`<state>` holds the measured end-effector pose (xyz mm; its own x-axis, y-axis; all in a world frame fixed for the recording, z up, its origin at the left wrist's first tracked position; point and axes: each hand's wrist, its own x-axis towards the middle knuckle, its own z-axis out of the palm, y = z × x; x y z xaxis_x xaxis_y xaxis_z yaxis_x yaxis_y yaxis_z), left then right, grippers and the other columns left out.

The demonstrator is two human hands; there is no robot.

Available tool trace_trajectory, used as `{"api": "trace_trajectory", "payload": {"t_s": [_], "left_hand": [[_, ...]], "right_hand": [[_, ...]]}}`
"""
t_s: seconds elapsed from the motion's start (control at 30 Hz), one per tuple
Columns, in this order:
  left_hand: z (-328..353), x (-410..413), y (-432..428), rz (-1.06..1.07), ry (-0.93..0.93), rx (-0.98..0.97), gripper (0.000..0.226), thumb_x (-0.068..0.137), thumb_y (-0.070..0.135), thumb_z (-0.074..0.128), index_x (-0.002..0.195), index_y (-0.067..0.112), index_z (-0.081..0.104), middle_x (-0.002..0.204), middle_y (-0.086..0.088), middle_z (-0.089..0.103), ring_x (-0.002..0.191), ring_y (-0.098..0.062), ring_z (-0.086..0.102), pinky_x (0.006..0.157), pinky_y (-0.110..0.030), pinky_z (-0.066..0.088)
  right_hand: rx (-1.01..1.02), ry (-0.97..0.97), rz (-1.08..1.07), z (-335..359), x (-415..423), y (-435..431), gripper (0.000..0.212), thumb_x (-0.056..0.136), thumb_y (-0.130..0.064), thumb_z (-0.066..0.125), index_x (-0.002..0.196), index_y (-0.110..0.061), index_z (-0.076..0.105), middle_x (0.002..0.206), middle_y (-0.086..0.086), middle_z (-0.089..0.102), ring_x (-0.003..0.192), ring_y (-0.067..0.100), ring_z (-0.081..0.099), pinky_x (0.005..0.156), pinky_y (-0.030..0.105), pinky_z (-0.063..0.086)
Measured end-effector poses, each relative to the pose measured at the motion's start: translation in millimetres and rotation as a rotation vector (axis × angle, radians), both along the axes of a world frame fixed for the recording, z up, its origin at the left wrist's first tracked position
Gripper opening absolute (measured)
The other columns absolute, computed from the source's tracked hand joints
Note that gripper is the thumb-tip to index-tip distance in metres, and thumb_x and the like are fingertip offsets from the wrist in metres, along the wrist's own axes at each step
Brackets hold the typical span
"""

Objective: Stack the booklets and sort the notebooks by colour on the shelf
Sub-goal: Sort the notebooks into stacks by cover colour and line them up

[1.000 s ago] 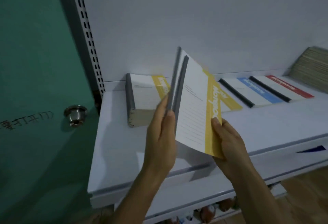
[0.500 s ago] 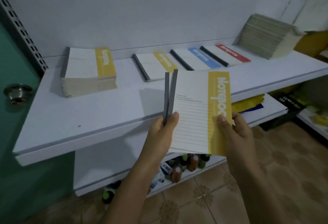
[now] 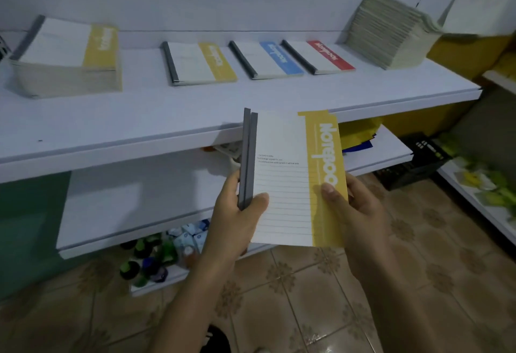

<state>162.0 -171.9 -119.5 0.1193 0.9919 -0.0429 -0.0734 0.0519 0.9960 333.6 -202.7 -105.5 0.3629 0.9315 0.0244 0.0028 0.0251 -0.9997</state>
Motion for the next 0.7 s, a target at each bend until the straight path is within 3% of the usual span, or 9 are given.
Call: {"api": "trace_trajectory", "payload": {"t_s": [0.1,0.27,0.47,0.63,0.7], "left_hand": [[1,4,1,0.029,-0.004,-0.008,0.044,0.09,0.01,0.057,0.111,0.048,0.049,0.093,0.027,0.069,0.084,0.001,0.067,0.062,-0.014,0.052],[7,-3,17,0.167,-0.025,0.006,0.029,0.093,0.024,0.057,0.107,0.045,0.044,0.09,0.02,0.071,0.083,-0.004,0.069,0.069,-0.025,0.053],[17,-21,59,0.243,-0.038,0.025,0.036,0.093,0.011,0.054,0.107,0.044,0.049,0.088,0.016,0.073,0.08,-0.006,0.069,0.06,-0.017,0.053],[37,-40,127,0.276,0.047,0.117,0.042,0.092,0.007,0.052,0.107,0.045,0.048,0.084,0.019,0.071,0.071,-0.011,0.066,0.058,-0.017,0.053],[44,-47,161,0.288,0.087,0.136,0.042,0.091,0.007,0.053,0.106,0.046,0.046,0.08,0.025,0.069,0.067,-0.003,0.064,0.055,-0.014,0.051]], "right_hand": [[-0.01,0.011,0.022,-1,5,4,0.018,0.09,-0.023,0.061,0.105,-0.032,0.066,0.098,-0.009,0.073,0.088,0.014,0.07,0.069,0.03,0.057],[0.032,0.041,0.12,6,-3,28,0.021,0.091,-0.02,0.058,0.11,-0.027,0.065,0.099,-0.008,0.073,0.088,0.011,0.07,0.064,0.02,0.054],[0.035,0.06,0.232,10,-18,82,0.027,0.094,-0.015,0.056,0.119,-0.024,0.062,0.103,-0.005,0.073,0.087,0.016,0.071,0.055,0.024,0.056],[0.065,0.067,0.301,23,-34,156,0.028,0.093,-0.012,0.055,0.114,-0.028,0.064,0.105,-0.007,0.073,0.093,0.014,0.07,0.068,0.021,0.055],[0.064,0.046,0.344,33,-42,191,0.03,0.094,-0.01,0.054,0.117,-0.027,0.062,0.106,-0.006,0.073,0.095,0.015,0.07,0.071,0.022,0.057]]}}
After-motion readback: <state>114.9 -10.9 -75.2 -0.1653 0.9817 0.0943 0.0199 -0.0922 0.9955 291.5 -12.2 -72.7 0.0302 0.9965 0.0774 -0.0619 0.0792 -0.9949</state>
